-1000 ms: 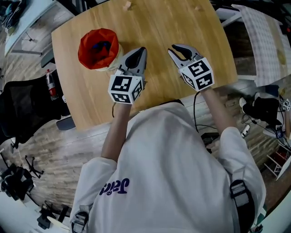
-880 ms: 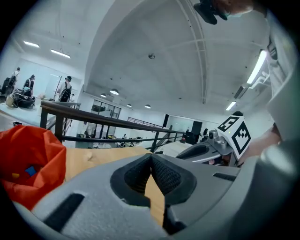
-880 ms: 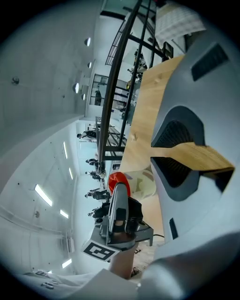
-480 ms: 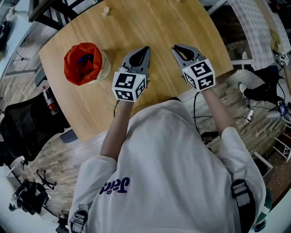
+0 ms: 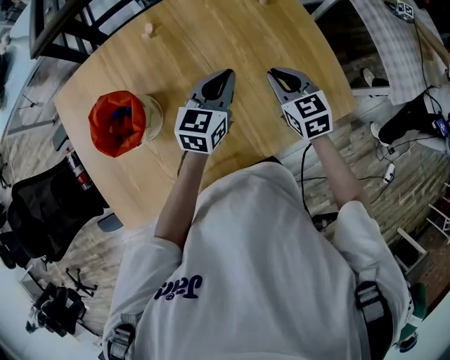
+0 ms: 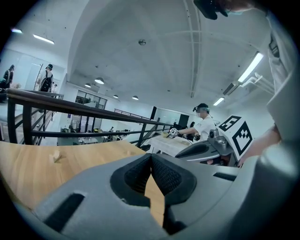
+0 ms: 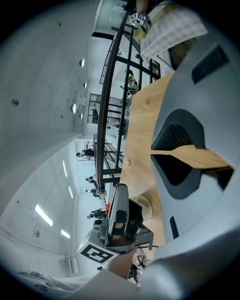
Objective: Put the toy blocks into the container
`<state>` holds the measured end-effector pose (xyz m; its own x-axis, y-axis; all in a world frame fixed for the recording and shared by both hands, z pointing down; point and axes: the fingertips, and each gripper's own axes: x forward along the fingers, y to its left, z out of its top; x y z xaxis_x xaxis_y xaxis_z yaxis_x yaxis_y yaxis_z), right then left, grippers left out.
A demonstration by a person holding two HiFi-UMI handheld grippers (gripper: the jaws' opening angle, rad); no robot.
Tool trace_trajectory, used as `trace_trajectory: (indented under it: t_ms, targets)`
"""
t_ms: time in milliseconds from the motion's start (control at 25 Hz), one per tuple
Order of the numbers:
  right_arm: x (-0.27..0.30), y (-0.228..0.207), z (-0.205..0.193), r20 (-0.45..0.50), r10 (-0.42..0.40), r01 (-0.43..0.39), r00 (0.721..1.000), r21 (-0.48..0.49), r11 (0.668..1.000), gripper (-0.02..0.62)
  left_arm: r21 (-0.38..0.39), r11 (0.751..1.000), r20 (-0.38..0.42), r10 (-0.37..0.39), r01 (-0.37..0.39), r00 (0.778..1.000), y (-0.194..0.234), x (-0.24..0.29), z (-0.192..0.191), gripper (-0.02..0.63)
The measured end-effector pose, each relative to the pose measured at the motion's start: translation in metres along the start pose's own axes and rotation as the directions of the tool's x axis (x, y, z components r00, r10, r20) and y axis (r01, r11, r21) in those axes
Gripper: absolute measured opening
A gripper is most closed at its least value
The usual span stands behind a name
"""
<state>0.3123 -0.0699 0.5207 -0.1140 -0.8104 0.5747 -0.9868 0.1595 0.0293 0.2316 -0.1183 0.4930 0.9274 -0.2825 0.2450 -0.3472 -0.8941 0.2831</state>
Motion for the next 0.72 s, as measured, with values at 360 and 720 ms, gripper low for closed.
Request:
trace_trajectory:
  t_ms: [360,720]
  targets:
    - [0.048,-0.105,-0.005,-0.046,-0.071,0.072,0.996,0.025,0.997,0.037,-0.015,1.0,-0.031,-0.024,0.024,0.999,0.013,0.093,0.002,0.014]
    - [0.152,-0.192,-0.019,-0.113,-0.07,0.078,0.991,0.069,0.995,0.038,-0.026,1.0,-0.084,0.011,-0.014,0.996,0.059,0.183,-0.008,0.014]
